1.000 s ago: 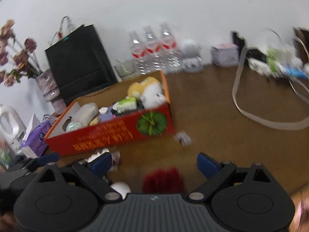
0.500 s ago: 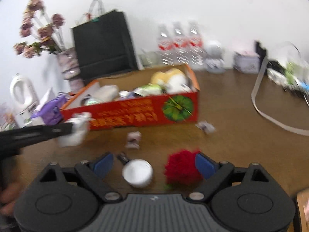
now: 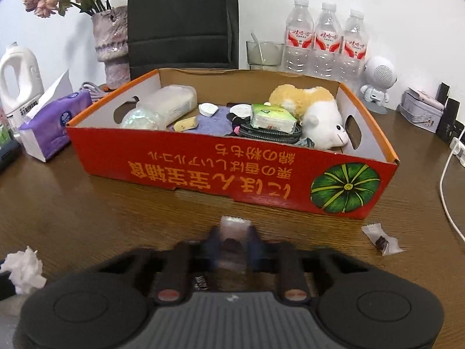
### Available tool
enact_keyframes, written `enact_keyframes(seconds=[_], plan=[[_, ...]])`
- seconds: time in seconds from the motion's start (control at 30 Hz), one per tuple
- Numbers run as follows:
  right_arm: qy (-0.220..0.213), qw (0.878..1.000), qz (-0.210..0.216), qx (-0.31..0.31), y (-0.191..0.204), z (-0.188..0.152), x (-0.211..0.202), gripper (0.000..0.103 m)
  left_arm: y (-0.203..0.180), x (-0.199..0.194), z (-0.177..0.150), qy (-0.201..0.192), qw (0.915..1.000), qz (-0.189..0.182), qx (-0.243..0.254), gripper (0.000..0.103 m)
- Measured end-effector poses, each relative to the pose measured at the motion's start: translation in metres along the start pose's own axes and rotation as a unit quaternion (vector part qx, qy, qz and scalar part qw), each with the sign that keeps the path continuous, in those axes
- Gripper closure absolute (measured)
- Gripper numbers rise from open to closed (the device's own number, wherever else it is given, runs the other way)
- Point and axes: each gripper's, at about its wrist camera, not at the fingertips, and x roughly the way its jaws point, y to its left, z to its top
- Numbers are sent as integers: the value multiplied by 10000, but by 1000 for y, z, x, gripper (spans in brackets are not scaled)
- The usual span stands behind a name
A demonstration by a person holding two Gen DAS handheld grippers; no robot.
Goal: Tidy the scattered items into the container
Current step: 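Grasp the crumpled white tissue with the left gripper while the right gripper grasps a small clear packet, then carry the tissue and packet into the cardboard box and open both grippers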
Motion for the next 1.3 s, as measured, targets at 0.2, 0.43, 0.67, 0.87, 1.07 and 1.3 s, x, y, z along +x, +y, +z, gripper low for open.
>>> enact_keyframes(seconds=[0.2, 0.43, 0.67, 0.87, 1.07, 1.3], plan=[[-697, 9973, 117, 179, 1, -5, -54, 93, -7, -13, 1, -272, 9991, 311, 86, 88], [-1265, 9914, 325, 128, 10, -48, -134, 93, -41, -42, -9, -732, 9964, 232, 354, 88], [-1472, 9887, 126, 258, 3, -95, -177, 93, -78, -74, -28, -1139, 9921, 136, 497, 87], [-1601, 9866, 102, 297, -2, -130, -200, 93, -90, -102, -46, -1315, 9892, 193, 613, 87], [-1776, 9836, 71, 301, 0, -139, -214, 92, -88, -116, -53, -1351, 9881, 350, 641, 87], [-1729, 9845, 146, 248, 6, -137, -208, 92, -81, -110, -54, -1223, 9898, 419, 590, 87]])
